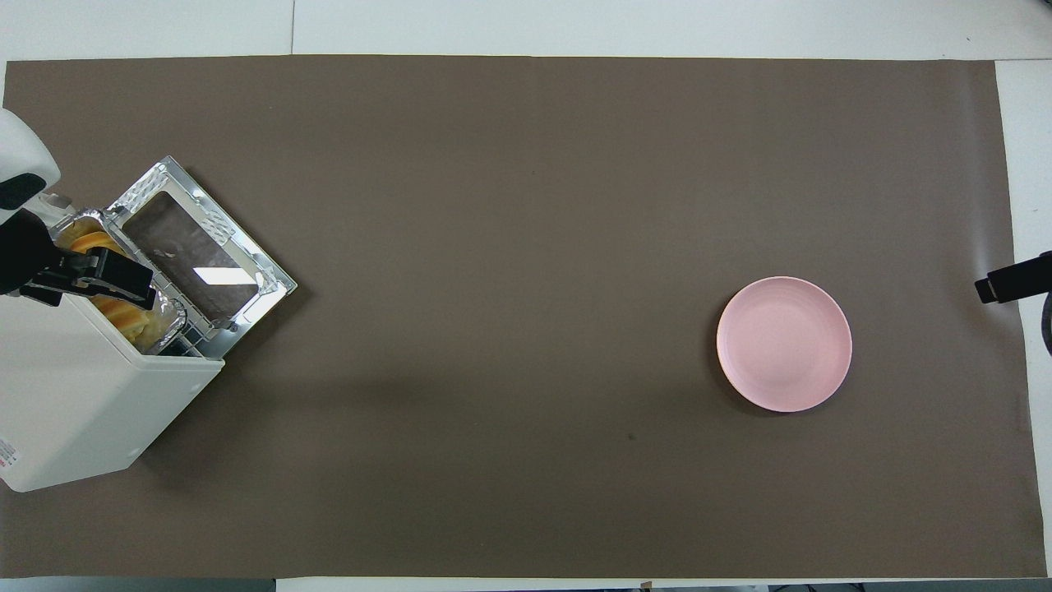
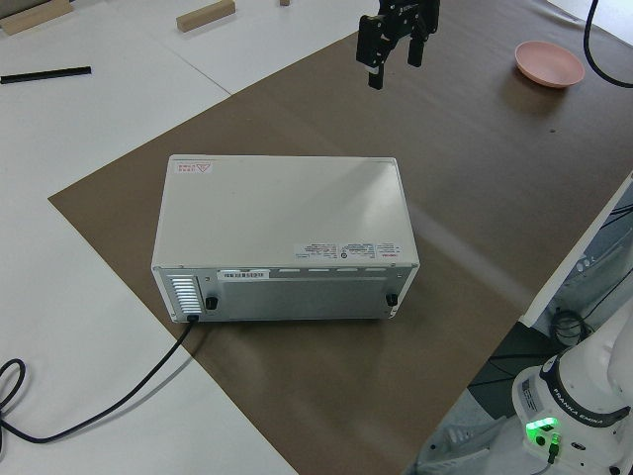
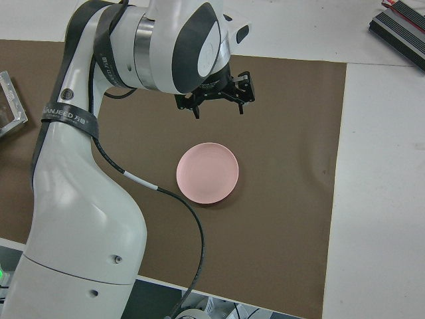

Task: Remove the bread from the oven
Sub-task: 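Reach the left gripper into the oven and grasp the foil tray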

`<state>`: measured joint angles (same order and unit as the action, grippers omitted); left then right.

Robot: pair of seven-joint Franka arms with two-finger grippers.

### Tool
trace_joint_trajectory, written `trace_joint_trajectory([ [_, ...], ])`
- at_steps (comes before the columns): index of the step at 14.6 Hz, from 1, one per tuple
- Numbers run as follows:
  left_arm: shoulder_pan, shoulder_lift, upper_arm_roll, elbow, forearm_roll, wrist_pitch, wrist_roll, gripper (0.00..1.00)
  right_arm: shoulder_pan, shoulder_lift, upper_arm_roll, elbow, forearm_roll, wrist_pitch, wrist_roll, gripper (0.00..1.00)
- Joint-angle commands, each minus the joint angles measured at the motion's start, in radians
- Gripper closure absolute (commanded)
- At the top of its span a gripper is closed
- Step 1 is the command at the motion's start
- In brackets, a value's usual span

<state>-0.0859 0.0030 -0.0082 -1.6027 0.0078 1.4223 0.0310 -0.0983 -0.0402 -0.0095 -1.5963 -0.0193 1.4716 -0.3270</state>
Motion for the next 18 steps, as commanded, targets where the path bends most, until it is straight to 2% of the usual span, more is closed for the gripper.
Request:
trace_joint_trajectory([
  [1, 0.015, -0.023, -0.009, -0.028, -0.009, 0.027, 0.007, 0.0, -0.008, -0.018, 0.002, -0.014, 0.016, -0.01, -0.013, 0.0],
  [8, 0.018, -0.02, -0.001, -0.037, -0.008, 0.052, -0.005, 0.0, -0.008, -0.02, 0.002, -0.014, 0.016, -0.01, -0.013, 0.0],
  [10, 0.005, 0.006, -0.001, -0.026, 0.001, 0.093, -0.148, 0.0, -0.008, -0.02, 0.002, -0.014, 0.016, -0.01, -0.013, 0.0],
  [11, -0.008, 0.055, -0.004, 0.001, 0.006, 0.099, -0.245, 0.0, -0.008, -0.02, 0.002, -0.014, 0.016, -0.01, -0.013, 0.0],
  [13, -0.034, 0.216, -0.001, 0.146, 0.027, 0.09, -0.407, 0.0, -0.008, -0.018, 0.002, -0.014, 0.016, -0.01, -0.013, 0.0],
  [14, -0.031, 0.271, -0.001, 0.185, 0.056, 0.105, -0.489, 0.0, -0.008, -0.018, 0.002, -0.014, 0.016, -0.01, -0.013, 0.0],
  [16, -0.011, 0.299, 0.011, 0.169, 0.086, 0.203, -0.54, 0.0, -0.008, -0.018, 0.002, -0.014, 0.016, -0.01, -0.013, 0.0],
  [18, 0.021, 0.288, 0.028, 0.054, 0.097, 0.323, -0.601, 0.0, -0.008, -0.02, 0.002, -0.014, 0.016, -0.01, -0.013, 0.0],
])
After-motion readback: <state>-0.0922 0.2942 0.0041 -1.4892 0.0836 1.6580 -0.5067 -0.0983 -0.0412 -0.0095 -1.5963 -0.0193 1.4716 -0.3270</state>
